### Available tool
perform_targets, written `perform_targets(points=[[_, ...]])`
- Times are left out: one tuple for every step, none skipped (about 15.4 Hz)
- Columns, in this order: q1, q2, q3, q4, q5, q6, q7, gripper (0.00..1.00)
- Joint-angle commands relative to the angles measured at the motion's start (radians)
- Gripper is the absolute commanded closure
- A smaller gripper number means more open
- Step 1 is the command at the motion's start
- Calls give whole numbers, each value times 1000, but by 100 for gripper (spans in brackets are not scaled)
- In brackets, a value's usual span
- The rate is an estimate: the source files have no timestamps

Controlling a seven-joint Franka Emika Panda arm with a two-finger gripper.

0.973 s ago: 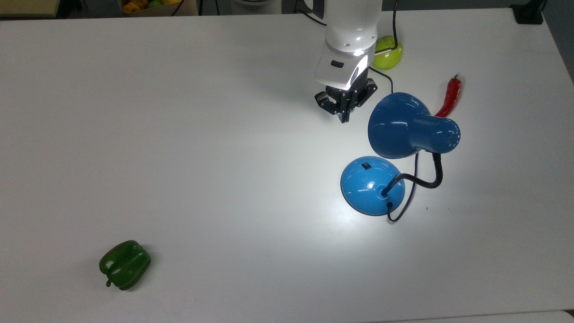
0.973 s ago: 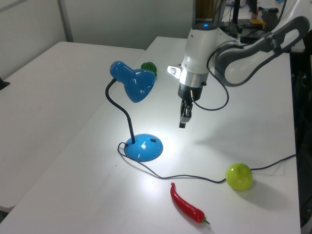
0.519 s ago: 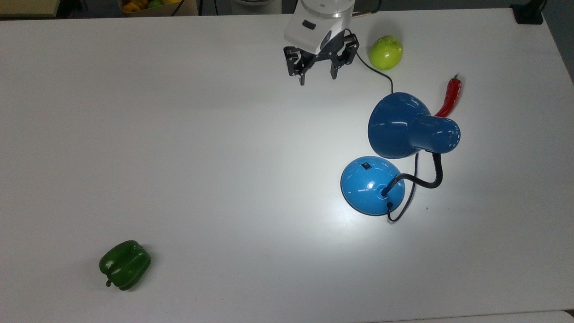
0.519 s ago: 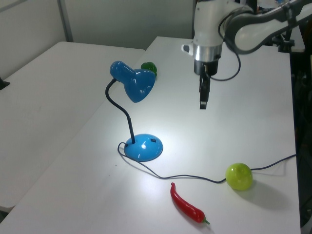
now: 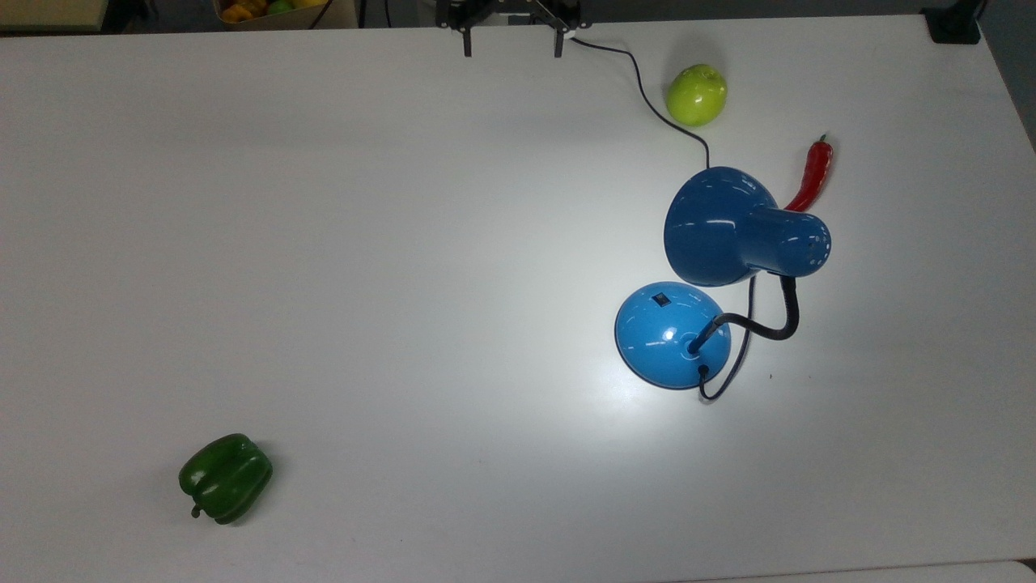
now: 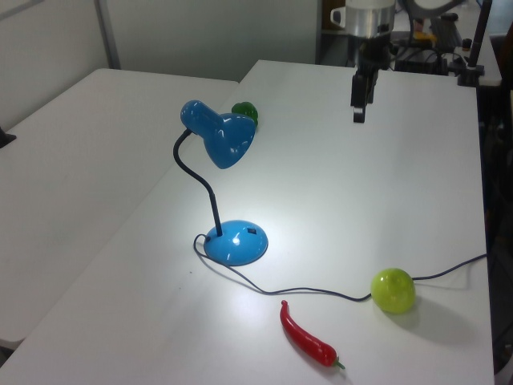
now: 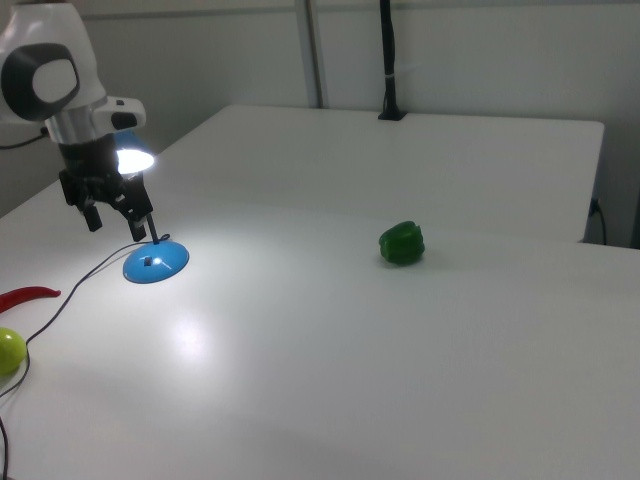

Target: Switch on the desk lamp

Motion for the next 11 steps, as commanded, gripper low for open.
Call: perform_targets(points=[[-27,-29,-28,48,-4,-85,101,0],[-32,-37,-40,48,-3,-80,92,0],[-41,-37,-48,50,-1,-75,89,0],[-56,-35,-48,51,0,-65,55,0],[-64,-32,-48,51,2,-34,2,0],[-70,-31,-48,51,6,6,-53,0],[-78,-29,-49,50,18,35,-98,0],[-82,-28,-51,50,23,53,-132,0],[-82,-28,-52,50,16,73,-160,0],[-82,-29,-52,50,6,81,-192,0],[-82,-29,-52,51,6,81,-213,0]])
